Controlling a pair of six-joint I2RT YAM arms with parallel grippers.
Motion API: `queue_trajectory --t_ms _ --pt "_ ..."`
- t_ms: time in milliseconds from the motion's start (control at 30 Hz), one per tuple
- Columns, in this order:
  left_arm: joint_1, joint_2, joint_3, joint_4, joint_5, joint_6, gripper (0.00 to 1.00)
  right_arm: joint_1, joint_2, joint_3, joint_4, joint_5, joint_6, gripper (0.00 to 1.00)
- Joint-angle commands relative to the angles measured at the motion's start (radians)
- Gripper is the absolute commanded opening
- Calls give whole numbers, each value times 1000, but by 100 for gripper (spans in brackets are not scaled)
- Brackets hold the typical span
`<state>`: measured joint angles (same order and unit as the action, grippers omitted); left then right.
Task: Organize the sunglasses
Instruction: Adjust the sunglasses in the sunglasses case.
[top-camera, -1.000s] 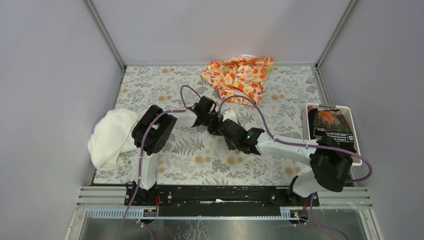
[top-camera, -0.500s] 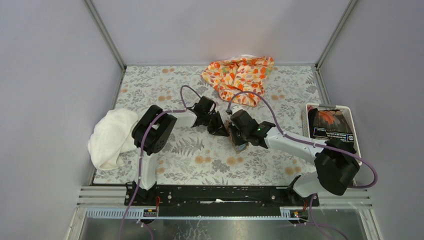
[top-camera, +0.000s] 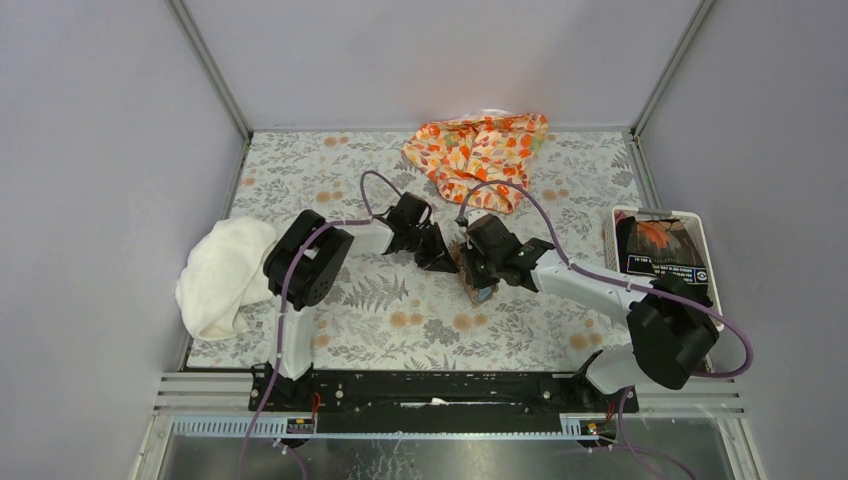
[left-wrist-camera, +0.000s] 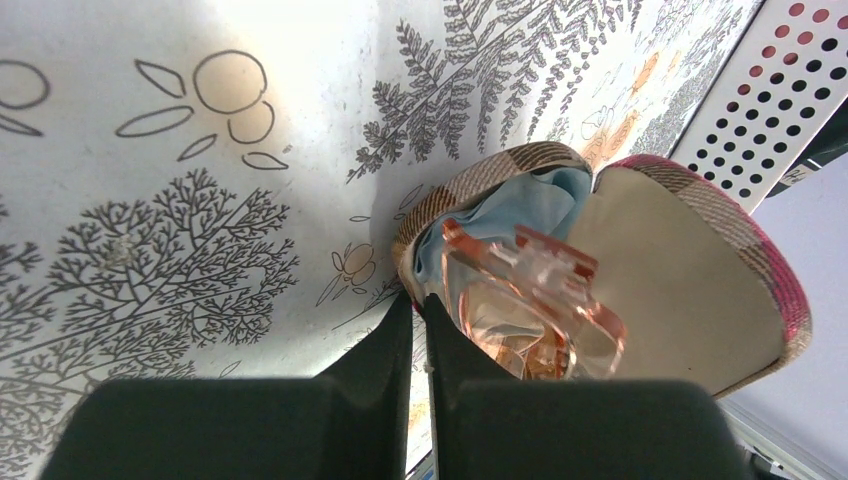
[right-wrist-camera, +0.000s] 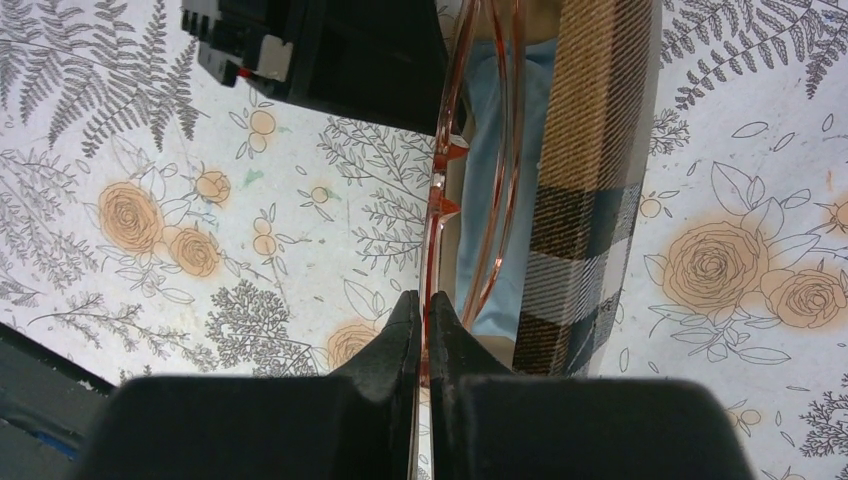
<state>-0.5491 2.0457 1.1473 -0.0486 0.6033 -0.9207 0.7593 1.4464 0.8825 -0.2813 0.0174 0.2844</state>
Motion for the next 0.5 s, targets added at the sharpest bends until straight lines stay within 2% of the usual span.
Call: queue_trajectory --t_ms 0,300,467 --pt "2 20 -19 -4 -13 36 11 -12 35 -10 33 -30 -1 0" --pt "2 5 -20 -12 -11 40 11 -18 49 -24 59 -28 10 0" --pt "2 8 -19 -13 -11 39 11 -18 34 -22 42 -23 18 17"
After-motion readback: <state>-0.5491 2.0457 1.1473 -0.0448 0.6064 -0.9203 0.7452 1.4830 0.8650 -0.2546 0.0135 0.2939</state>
